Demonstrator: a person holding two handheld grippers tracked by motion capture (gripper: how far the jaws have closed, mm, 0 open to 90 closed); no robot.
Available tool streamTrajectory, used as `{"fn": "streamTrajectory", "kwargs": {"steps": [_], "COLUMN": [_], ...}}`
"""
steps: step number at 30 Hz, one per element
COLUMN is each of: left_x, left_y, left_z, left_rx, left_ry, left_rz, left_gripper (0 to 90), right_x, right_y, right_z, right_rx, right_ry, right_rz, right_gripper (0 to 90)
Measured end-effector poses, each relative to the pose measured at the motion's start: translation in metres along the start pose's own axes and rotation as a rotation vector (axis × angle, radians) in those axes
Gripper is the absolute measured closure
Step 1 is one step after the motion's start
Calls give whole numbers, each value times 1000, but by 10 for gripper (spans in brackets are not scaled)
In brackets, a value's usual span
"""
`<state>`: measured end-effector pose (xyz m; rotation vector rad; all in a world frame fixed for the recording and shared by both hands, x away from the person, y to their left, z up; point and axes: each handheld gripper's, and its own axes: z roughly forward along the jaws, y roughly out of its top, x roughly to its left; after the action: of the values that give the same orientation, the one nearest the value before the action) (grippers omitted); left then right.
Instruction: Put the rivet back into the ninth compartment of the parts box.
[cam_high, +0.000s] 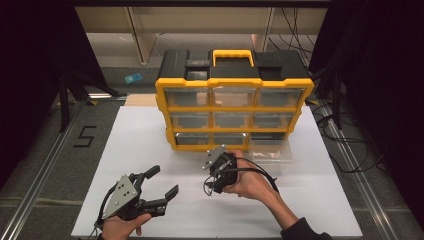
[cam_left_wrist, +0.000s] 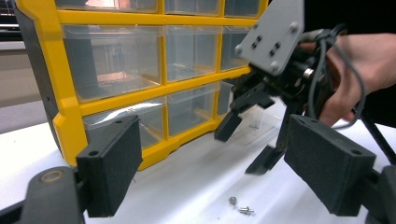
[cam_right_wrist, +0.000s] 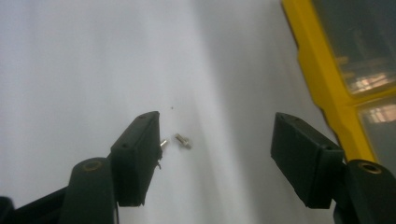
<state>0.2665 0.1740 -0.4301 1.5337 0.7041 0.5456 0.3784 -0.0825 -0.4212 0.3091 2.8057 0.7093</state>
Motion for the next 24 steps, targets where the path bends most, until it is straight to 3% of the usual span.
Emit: {"fn": "streamTrajectory", "kwargs": {"steps": [4, 17, 19, 22, 24], "left_x": [0, 0, 0, 0, 0], "left_y": [0, 0, 0, 0, 0], "left_z": [0, 0, 0, 0, 0], "left_rx": [-1, 0, -1, -2, -1], "left_ry": [1, 0, 0, -1, 0], "left_rz": [-2, -3, -3, -2, -3], "left_gripper": [186, 186, 186, 186, 186], "right_x": [1, 0, -1, 0, -2], "right_y": [1, -2, -2, -2, -3], "right_z": [11, 34, 37, 42, 43], "right_rx": [38, 109, 113, 129, 153], "right_ry": [39, 72, 81, 81, 82], "right_rz": [-11, -7, -34, -29, -64], "right_gripper": [391, 486, 534, 576, 601]}}
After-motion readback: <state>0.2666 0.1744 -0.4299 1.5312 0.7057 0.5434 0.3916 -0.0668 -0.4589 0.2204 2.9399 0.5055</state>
